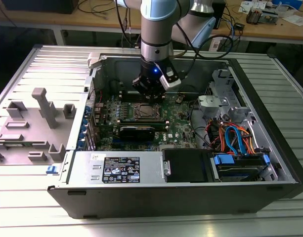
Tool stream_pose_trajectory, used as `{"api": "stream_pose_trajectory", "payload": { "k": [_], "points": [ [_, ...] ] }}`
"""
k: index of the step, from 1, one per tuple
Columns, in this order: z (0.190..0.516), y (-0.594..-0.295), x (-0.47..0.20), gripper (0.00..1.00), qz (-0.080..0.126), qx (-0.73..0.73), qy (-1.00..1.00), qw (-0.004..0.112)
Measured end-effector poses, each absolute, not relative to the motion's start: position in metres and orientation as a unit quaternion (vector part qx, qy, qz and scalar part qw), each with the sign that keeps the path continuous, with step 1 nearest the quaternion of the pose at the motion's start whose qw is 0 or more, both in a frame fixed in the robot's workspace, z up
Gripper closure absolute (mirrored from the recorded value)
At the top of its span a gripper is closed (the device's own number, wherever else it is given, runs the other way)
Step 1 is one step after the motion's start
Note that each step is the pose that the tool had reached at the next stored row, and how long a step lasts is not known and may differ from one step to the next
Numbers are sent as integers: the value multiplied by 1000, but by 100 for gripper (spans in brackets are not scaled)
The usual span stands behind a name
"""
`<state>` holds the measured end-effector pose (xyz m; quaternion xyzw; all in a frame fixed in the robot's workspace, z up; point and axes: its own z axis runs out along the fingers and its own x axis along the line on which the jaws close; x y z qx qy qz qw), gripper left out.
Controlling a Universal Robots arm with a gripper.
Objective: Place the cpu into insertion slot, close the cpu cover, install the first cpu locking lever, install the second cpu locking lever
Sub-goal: 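Install the first cpu locking lever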
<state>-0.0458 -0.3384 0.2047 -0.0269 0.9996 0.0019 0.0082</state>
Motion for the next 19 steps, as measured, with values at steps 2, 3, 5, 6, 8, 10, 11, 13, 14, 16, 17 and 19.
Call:
{"api": "stream_pose_trajectory", "payload": {
  "k": [2,3,5,6,8,10,11,13,14,16,17,19],
  "points": [
    [204,-338,-46,89,2,-27,1000,8],
    [203,-338,-46,89,2,-27,1000,8],
    [202,-338,-46,89,2,-27,1000,8],
    [202,-338,-46,89,3,-27,1000,8],
    [202,-338,-46,89,8,-27,1000,8],
    [202,-338,-46,89,19,-27,999,9],
    [202,-338,-46,89,22,-27,999,9],
    [206,-338,-46,89,24,-27,999,9],
    [208,-338,-46,89,24,-27,999,9],
    [214,-338,-46,89,24,-27,999,9],
    [214,-338,-46,89,24,-27,999,9],
    [214,-342,-46,89,24,-27,999,9]
  ]
}}
